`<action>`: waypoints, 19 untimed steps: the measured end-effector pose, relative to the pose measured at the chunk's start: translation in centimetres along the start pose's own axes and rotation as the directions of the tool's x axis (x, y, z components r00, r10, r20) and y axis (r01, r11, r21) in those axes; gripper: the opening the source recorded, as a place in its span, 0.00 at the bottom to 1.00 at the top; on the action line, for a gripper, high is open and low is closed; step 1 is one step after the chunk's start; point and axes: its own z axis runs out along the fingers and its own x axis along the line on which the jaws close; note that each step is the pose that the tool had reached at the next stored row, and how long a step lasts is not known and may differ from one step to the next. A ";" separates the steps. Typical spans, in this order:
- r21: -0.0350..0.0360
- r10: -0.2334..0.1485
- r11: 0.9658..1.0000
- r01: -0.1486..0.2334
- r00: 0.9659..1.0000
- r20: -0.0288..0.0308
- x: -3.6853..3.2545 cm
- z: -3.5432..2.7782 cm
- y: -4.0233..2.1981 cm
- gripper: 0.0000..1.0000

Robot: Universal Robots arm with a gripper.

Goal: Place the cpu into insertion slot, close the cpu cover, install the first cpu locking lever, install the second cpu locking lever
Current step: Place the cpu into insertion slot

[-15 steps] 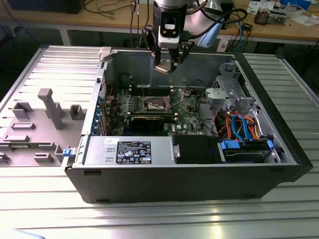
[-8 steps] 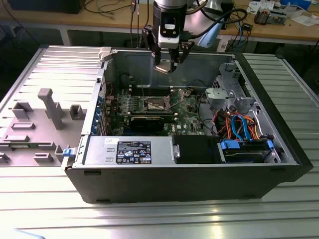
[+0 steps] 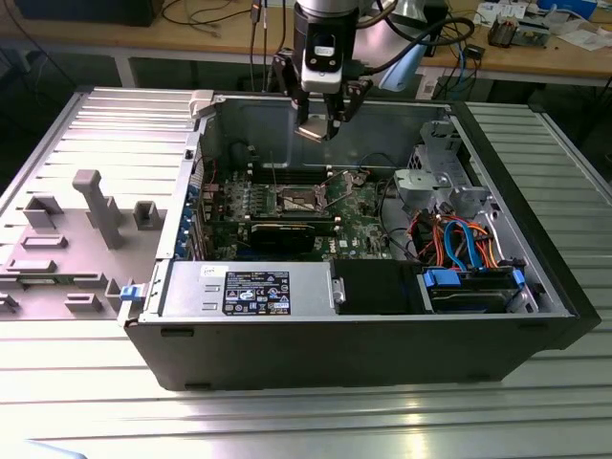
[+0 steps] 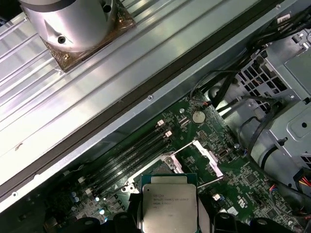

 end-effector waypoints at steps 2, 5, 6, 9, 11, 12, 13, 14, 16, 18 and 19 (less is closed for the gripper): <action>-0.001 0.033 0.999 -0.033 0.999 0.003 0.00 0.03 0.00 0.54; -0.002 0.061 0.998 -0.061 0.998 0.005 0.00 0.04 0.00 0.54; -0.002 0.072 0.997 -0.072 0.997 0.006 0.00 0.04 0.00 0.54; -0.003 0.108 0.994 -0.108 0.994 0.010 0.03 0.06 -0.02 0.54; -0.004 0.135 0.991 -0.135 0.991 0.011 0.29 0.20 -0.21 0.54; -0.005 0.160 0.987 -0.160 0.987 0.014 0.29 0.30 -0.23 0.54; -0.006 0.197 0.980 -0.197 0.980 0.017 0.29 0.43 -0.24 0.54; -0.007 0.210 0.978 -0.210 0.977 0.018 0.29 0.45 -0.24 0.54; -0.008 0.237 0.972 -0.236 0.971 0.020 0.28 0.49 -0.24 0.54; -0.009 0.256 0.967 -0.256 0.966 0.022 0.28 0.51 -0.25 0.54; -0.009 0.261 0.965 -0.261 0.965 0.022 0.28 0.51 -0.25 0.54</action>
